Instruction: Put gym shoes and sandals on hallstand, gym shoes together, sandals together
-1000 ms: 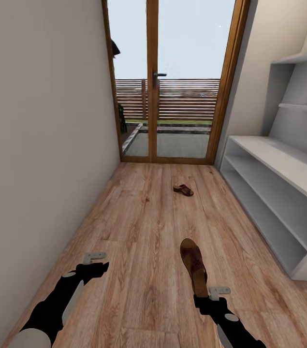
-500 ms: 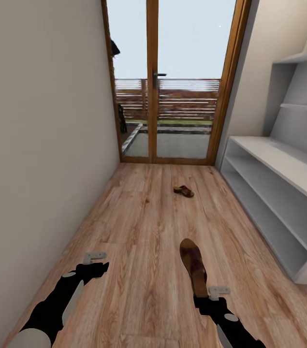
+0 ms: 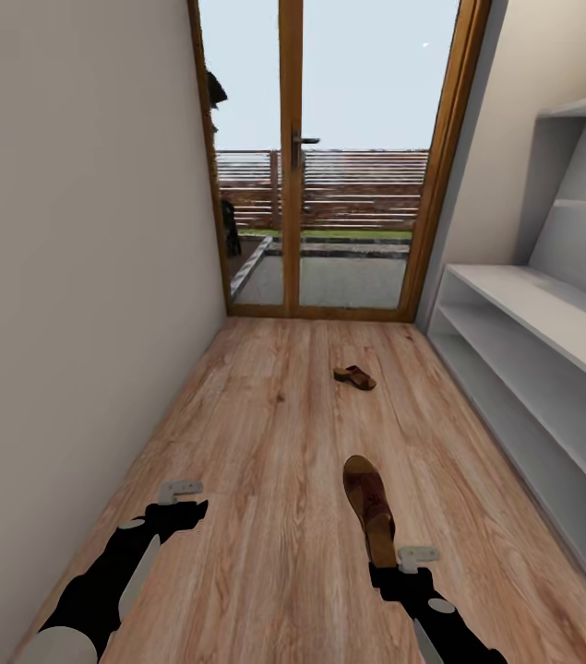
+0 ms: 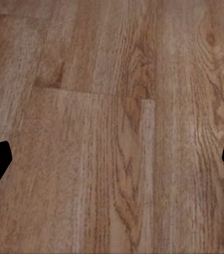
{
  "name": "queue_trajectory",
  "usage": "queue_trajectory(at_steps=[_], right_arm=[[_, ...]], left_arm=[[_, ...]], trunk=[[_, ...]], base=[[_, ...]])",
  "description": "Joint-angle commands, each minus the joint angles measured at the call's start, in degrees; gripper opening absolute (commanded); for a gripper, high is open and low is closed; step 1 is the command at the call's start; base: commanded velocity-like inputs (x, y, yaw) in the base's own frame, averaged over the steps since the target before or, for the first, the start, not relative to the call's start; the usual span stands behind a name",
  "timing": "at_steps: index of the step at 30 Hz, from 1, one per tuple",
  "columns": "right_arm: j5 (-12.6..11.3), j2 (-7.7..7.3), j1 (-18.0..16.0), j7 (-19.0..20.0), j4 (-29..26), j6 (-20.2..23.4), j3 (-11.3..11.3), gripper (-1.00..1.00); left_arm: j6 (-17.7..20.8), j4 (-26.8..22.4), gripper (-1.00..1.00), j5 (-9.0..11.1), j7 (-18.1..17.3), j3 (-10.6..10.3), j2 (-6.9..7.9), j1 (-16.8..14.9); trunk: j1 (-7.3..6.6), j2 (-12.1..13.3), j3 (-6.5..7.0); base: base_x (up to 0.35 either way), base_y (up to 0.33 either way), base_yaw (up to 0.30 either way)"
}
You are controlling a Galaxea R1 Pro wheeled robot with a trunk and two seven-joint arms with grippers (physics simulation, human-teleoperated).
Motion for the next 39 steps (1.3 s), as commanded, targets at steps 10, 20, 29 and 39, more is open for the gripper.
queue_trajectory(at_steps=[10,20,29,39], right_arm=[[0.2,0.01,0.0,0.0,0.0,0.1,0.0,-1.0],[0.2,0.01,0.0,-0.2,0.0,0.1,0.0,-1.0],[0.2,0.01,0.0,-0.2,-0.2,0.1,0.0,-1.0],[0.2,0.01,0.0,-0.2,-0.3,0.1,0.0,-1.0]], left_arm=[[0.3,-0.1,1.0,0.6,0.1,-0.2,0.05,0.0],[0.3,0.0,1.0,0.6,0.1,-0.2,0.05,0.0],[0.3,0.0,1.0,0.6,0.1,-0.2,0.05,0.1],[0.3,0.0,1.0,0.6,0.1,-0.1,0.05,0.1]], trunk=[[0.02,0.0,-0.05],[0.02,0.0,-0.05],[0.02,0.0,-0.05],[0.02,0.0,-0.05]], base=[[0.345,0.0,0.0],[0.346,0.0,-0.16],[0.346,0.0,-0.007],[0.346,0.0,-0.048]])
